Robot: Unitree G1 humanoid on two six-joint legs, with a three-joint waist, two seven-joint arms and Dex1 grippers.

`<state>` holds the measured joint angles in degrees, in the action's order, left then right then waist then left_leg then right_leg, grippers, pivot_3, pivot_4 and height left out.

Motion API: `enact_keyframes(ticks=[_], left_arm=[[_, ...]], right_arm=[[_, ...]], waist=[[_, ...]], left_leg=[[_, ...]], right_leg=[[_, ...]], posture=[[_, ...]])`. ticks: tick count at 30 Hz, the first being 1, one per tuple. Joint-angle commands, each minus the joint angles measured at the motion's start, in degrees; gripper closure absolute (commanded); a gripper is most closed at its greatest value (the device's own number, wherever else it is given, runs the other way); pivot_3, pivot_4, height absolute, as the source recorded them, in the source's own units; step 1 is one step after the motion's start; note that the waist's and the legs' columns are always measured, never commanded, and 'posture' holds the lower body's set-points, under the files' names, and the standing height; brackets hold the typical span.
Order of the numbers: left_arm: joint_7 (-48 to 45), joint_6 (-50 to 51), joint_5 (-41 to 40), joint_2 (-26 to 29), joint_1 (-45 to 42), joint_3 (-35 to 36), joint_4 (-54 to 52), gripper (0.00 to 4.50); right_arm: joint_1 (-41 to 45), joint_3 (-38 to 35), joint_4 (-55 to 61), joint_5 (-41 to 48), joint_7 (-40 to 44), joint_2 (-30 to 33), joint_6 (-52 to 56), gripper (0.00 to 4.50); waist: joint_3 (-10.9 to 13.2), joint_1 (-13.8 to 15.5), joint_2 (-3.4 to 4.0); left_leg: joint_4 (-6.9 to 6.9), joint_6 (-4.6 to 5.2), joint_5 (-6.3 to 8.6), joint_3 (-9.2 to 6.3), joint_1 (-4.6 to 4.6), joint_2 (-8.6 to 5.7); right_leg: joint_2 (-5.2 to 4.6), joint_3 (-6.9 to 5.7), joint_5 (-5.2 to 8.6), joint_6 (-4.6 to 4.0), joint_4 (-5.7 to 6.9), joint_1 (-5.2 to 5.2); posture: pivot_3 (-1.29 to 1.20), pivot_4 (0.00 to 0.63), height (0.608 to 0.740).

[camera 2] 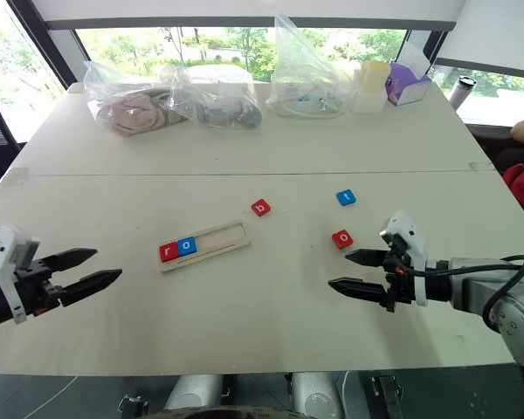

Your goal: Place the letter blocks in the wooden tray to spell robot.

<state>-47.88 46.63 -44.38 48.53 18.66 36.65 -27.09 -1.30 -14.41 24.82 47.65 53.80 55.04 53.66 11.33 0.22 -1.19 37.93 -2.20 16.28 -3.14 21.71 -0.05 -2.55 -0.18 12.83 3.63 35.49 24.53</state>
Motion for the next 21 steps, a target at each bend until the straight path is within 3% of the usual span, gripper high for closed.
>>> enact_keyframes(ticks=[1, 11, 21], left_arm=[[-0.38, -2.15, 1.22, 0.08, -0.26, -0.04, 0.15, 0.0], [-0.07, -3.65, 2.6, -0.09, -1.29, -0.71, 1.2, 0.0], [-4.92, -5.11, 5.89, 8.36, -8.27, -3.64, 3.39, 0.0]], right_arm=[[0.12, -1.77, 1.99, 0.89, -0.53, -0.36, -0.46, 0.09], [1.59, -0.94, 2.77, 1.7, -2.29, -0.89, 0.07, 0.09], [5.79, 3.02, 3.73, 2.79, -3.57, -2.88, 1.63, 0.09]], waist=[[0.0, 0.05, 0.0], [0.0, 0.34, 0.0], [0.0, 0.37, 0.0]], left_leg=[[0.0, 0.01, 0.0, 0.01, 0.03, 0.0], [0.0, 0.07, 0.04, 0.01, 0.17, -0.02], [0.01, 0.08, 0.04, 0.09, 0.2, -0.02]], right_leg=[[0.0, 0.0, 0.0, 0.0, -0.03, 0.0], [0.0, -0.02, -0.02, 0.0, -0.09, 0.08], [0.02, -0.06, -0.02, 0.0, -0.08, 0.09]], posture=[[0.0, 0.15, 0.74], [0.0, 0.15, 0.74], [0.0, 0.15, 0.74]])
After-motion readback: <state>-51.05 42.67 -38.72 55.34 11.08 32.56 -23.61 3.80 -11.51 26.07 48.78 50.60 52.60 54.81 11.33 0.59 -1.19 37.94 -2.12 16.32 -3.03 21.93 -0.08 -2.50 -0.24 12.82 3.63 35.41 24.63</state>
